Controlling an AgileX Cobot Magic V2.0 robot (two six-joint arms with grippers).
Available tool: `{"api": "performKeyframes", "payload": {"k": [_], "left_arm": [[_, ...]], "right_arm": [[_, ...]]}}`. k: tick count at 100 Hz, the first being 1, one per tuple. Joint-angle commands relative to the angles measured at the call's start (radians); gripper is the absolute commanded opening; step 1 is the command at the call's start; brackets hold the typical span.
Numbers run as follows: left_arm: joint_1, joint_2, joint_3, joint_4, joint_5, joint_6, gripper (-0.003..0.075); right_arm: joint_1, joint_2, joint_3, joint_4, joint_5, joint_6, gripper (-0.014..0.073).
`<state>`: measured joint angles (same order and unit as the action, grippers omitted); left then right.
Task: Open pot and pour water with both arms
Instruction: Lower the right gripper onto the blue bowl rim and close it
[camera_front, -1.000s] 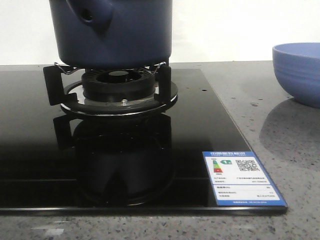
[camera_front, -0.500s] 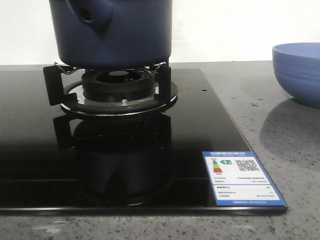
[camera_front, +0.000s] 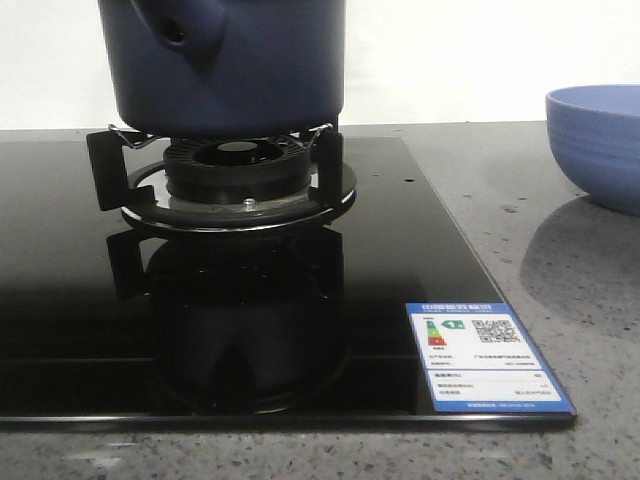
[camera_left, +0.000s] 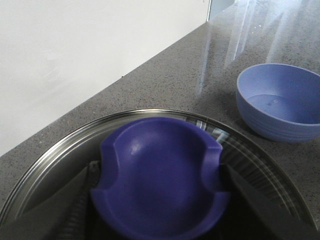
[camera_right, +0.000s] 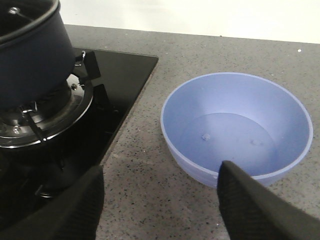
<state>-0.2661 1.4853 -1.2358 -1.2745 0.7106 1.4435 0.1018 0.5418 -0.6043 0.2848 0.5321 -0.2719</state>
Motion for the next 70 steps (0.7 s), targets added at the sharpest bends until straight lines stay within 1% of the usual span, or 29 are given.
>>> {"api": "performKeyframes", "payload": {"k": [1,16,22,28,39,52,70], "left_arm": [[0.025,-0.076,-0.056,-0.070,0.014,-0.012,0.0396],[0.090,-0.126,-0.082,-0.070,0.014,-0.014,0.0396],[0.120,-0.145,-0.082,-0.070,0.014,-0.021,0.0396],[0.157,-0.160,-0.082,-0.070,0.016,-0.040,0.0396],[0.224,-0.184,-0.082,-0.070,0.039,-0.060,0.0396],[0.289,-0.209,-0.082,-0.068,0.048,-0.064,0.0396],[0.336,-0.226,-0.082,-0.062,0.050,-0.067,0.0396]], "right_arm": [[-0.006,0.012,-0.041,-0.016,-0.060,-0.012,0.0440],[-0.073,0.086,-0.121,-0.021,0.018,0.003,0.0440],[-0.105,0.135,-0.164,-0.024,0.064,0.037,0.0440],[-0.138,0.201,-0.220,-0.035,0.109,0.086,0.0440],[-0.189,0.333,-0.340,-0.067,0.226,0.121,0.0440],[-0.240,0.490,-0.478,-0.089,0.347,0.138,0.0440],[-0.273,0.692,-0.630,-0.111,0.443,0.138,0.0440]]}}
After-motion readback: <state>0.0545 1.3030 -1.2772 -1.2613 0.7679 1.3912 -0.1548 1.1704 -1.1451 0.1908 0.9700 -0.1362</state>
